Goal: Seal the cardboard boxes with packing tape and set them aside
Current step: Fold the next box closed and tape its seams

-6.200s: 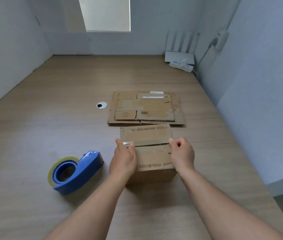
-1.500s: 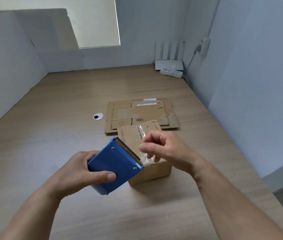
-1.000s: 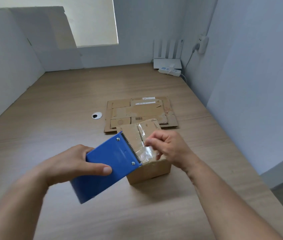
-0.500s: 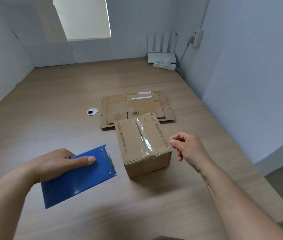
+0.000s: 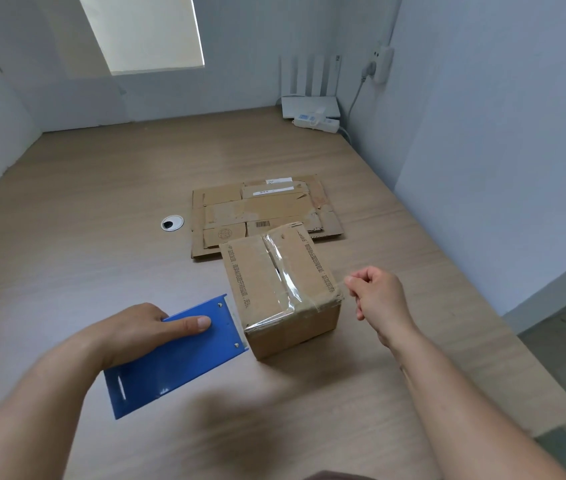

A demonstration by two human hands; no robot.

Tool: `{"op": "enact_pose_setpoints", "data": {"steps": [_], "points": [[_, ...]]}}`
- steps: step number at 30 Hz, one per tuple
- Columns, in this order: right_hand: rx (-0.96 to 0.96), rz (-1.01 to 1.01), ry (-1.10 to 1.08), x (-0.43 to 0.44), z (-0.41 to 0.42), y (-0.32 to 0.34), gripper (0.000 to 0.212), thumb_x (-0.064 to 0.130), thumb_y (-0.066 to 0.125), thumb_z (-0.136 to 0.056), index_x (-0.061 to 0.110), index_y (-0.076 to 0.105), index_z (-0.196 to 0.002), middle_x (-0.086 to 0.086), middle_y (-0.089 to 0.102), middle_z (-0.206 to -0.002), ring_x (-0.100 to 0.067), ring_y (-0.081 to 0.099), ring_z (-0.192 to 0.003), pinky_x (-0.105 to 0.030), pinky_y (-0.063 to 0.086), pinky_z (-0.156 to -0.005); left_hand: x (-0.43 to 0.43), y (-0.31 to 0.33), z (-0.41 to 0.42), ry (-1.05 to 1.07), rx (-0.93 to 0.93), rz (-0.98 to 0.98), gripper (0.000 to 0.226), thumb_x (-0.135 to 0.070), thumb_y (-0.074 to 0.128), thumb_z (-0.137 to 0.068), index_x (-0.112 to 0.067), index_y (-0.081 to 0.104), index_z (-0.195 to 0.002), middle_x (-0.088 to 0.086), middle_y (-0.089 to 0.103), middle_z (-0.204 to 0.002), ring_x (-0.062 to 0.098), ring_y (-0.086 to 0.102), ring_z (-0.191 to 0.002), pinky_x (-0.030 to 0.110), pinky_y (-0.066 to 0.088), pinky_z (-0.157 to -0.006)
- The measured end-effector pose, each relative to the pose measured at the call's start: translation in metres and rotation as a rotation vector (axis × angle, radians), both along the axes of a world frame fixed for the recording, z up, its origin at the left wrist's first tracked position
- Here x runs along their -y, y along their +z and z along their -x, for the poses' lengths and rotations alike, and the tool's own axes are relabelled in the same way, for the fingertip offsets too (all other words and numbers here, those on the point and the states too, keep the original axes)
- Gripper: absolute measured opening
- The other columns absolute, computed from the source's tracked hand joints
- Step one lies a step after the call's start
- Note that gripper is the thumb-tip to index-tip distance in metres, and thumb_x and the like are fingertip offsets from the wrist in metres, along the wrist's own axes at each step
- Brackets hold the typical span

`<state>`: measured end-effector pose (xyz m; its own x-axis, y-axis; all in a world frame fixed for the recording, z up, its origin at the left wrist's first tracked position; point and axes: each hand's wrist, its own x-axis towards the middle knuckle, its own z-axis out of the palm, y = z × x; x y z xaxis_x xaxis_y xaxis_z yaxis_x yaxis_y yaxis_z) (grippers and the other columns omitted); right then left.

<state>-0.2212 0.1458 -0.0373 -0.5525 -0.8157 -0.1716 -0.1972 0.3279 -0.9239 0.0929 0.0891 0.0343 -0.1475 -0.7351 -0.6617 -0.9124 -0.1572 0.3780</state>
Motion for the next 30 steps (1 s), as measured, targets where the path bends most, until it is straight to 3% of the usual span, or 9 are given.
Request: {"op": "enact_pose_setpoints", "data": {"steps": [6,12,14,16,18,20,23,27,30], "points": [[-0.017,-0.092,-0.017,0.004,0.001,-0.019,0.019,0.008,0.058,-0.089,0.012,0.056,-0.07,-0.002,0.053,-0.061,-0.016,0.043,-0.043,-0.024,0.036,-0.043,0.008,-0.019,0.005,0.02,0.011,-0.037,0.082,-0.089,0.054,-0.046,-0.016,0.072,-0.079,-0.001,0.073,-0.071,0.017,0.07,-0.067,0.026,0.044,-0.063],[0.323,-0.151,0.002,0.004,0.0,-0.025,0.013,0.011,0.052,-0.093,0.011,0.055,-0.081,-0.003,0.047,-0.065,-0.012,0.037,-0.048,-0.021,0.032,-0.038,0.004,-0.046,0.014,0.061,-0.065,-0.07,0.083,-0.084,0.052,-0.044,-0.014,0.07,-0.085,0.002,0.073,-0.08,0.019,0.07,-0.075,0.027,0.046,-0.069],[0.261,-0.26,0.011,0.003,0.001,-0.031,0.002,0.02,0.053,-0.093,0.02,0.054,-0.095,-0.001,0.053,-0.079,-0.015,0.046,-0.059,-0.021,0.035,-0.04,0.002,-0.049,0.016,0.089,-0.092,-0.051,0.08,-0.082,0.051,-0.047,-0.014,0.07,-0.084,0.002,0.072,-0.079,0.019,0.07,-0.074,0.026,0.045,-0.066],[0.141,-0.359,-0.056,-0.003,0.004,-0.045,0.019,0.023,0.054,-0.091,0.026,0.05,-0.11,-0.004,0.061,-0.097,-0.024,0.058,-0.075,-0.026,0.045,-0.052,-0.002,-0.052,0.02,0.104,-0.126,-0.042,0.079,-0.081,0.051,-0.048,-0.014,0.07,-0.084,0.002,0.072,-0.078,0.019,0.069,-0.072,0.025,0.045,-0.065],[-0.038,-0.259,-0.217,-0.007,0.008,-0.051,0.014,0.021,0.051,-0.093,0.014,0.056,-0.104,-0.01,0.064,-0.104,-0.03,0.059,-0.088,-0.03,0.045,-0.07,-0.008,-0.055,0.027,0.107,-0.15,-0.037,0.079,-0.082,0.05,-0.048,-0.014,0.07,-0.084,0.002,0.072,-0.079,0.019,0.069,-0.073,0.025,0.045,-0.066],[-0.191,-0.112,-0.281,-0.005,0.006,-0.042,0.017,0.025,0.048,-0.097,0.013,0.056,-0.088,-0.009,0.061,-0.092,-0.028,0.055,-0.09,-0.029,0.033,-0.07,-0.014,-0.061,0.041,0.113,-0.18,-0.036,0.081,-0.084,0.05,-0.049,-0.015,0.07,-0.086,0.002,0.072,-0.083,0.02,0.068,-0.077,0.028,0.046,-0.07],[-0.377,-0.081,-0.112,0.008,0.001,-0.032,0.031,0.039,0.051,-0.095,0.01,0.062,-0.098,-0.01,0.061,-0.1,-0.031,0.053,-0.101,-0.035,0.039,-0.079,-0.026,-0.07,0.066,0.131,-0.223,-0.038,0.081,-0.087,0.053,-0.06,-0.013,0.069,-0.09,0.003,0.07,-0.089,0.02,0.068,-0.081,0.029,0.046,-0.072],[-0.282,-0.141,-0.083,0.022,0.008,-0.036,0.043,0.032,0.056,-0.092,0.01,0.053,-0.129,-0.012,0.056,-0.128,-0.031,0.047,-0.119,-0.039,0.039,-0.097,-0.037,-0.072,0.083,0.175,-0.222,-0.008,0.07,-0.077,0.051,-0.074,-0.011,0.067,-0.092,0.004,0.068,-0.089,0.021,0.066,-0.083,0.027,0.041,-0.068],[-0.182,-0.098,-0.049,0.029,0.009,-0.031,0.043,0.027,0.054,-0.092,0.015,0.052,-0.133,-0.008,0.055,-0.131,-0.029,0.044,-0.125,-0.039,0.036,-0.105,-0.039,-0.071,0.081,0.198,-0.21,-0.001,0.067,-0.076,0.051,-0.076,-0.012,0.065,-0.09,0.004,0.067,-0.087,0.02,0.065,-0.081,0.026,0.04,-0.067]]}}
